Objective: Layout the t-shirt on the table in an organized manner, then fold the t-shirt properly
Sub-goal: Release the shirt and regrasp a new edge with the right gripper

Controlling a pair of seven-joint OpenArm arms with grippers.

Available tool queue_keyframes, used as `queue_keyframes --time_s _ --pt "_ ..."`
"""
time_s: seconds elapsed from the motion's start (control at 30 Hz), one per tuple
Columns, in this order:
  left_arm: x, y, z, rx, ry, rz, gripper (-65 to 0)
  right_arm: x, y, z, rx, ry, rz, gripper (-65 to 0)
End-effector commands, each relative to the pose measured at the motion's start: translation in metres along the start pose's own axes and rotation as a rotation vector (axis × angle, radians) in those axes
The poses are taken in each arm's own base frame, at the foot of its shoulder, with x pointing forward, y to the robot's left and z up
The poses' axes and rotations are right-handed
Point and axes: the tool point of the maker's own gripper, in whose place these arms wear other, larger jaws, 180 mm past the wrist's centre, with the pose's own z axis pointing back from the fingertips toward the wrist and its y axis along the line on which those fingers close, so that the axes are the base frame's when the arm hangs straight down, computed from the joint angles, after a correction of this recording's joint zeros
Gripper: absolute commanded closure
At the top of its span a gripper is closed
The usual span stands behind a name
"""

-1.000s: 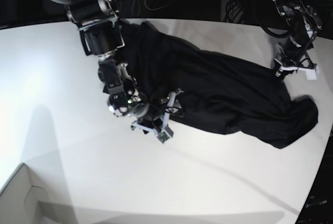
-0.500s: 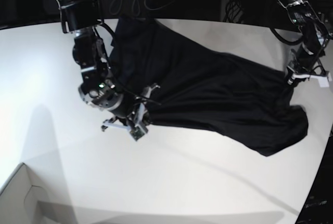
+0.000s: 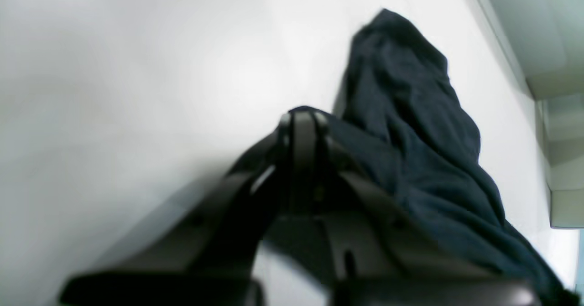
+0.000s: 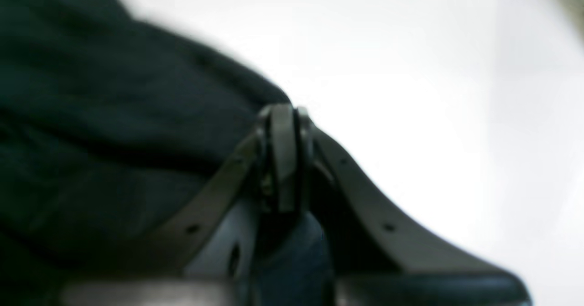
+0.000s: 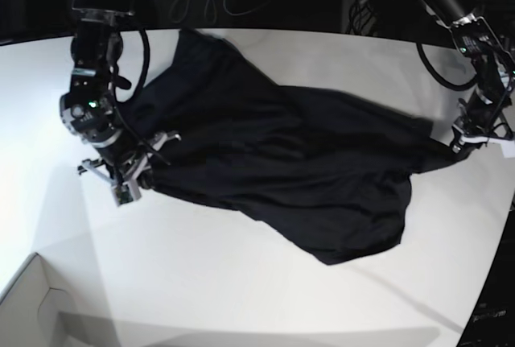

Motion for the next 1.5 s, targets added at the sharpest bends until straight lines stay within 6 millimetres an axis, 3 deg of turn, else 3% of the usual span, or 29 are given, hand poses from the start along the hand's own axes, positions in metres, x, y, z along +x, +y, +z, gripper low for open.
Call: queue_keyframes --time_s 0.0,0.07,0.27,0.4,0.53,0.67,0.77,0.9,1.0,1.1,1.23,1.33,1.47 --pt "0.024 -0.011 -0.001 -0.034 -0.060 -0.020 -0.1 0.020 -0.020 0.005 -0.046 -0.069 -0.013 0.0" --pt "0.026 -0.013 -0.001 -0.036 -0.064 -0.023 -0.1 0.023 -0.037 0.010 -0.090 -0.082 -0.038 0.0" --pt "0.037 -0.029 -0.007 -0.071 -0.088 -0.026 -0.1 0.054 -0.080 0.018 -0.176 -0.143 -0.019 0.0" --pt "0.046 -0.039 -0.015 -0.092 -0.104 -0.020 -0.1 0.072 -0.092 0.016 -0.196 -0.174 -0.015 0.0" --pt "0.043 -0.070 -0.038 -0.158 -0.061 -0.042 -0.1 0.087 -0.102 0.009 -0.200 -0.195 -0.028 0.0" --pt "0.046 -0.095 -0.055 -0.207 -0.044 -0.055 -0.1 0.093 -0.109 -0.002 -0.193 -0.188 -0.044 0.0" --pt "0.046 -0.092 -0.063 -0.187 -0.019 -0.067 -0.1 0.084 -0.120 -0.010 -0.195 -0.141 -0.033 -0.2" --pt "0.046 -0.080 -0.066 -0.143 0.005 -0.089 -6.1 0.076 -0.129 -0.009 -0.204 -0.109 -0.007 -13.3" --pt "0.053 -0.070 -0.061 -0.126 0.005 -0.103 -18.5 0.077 -0.134 -0.007 -0.213 -0.113 -0.004 -24.8" --pt "0.054 -0.068 -0.054 -0.130 -0.001 -0.109 -29.0 0.071 -0.142 0.010 -0.250 -0.122 0.012 -31.2" --pt "0.068 -0.065 -0.031 -0.177 -0.078 -0.036 -40.2 0.072 -0.128 0.036 -0.270 -0.160 0.055 -34.8" --pt "0.061 -0.066 -0.018 -0.217 -0.093 0.002 -43.3 0.057 -0.106 0.050 -0.254 -0.153 0.080 -34.8" --pt "-0.003 -0.087 -0.019 -0.289 0.004 0.073 -43.3 0.027 -0.077 0.059 -0.219 -0.112 0.057 -34.8"
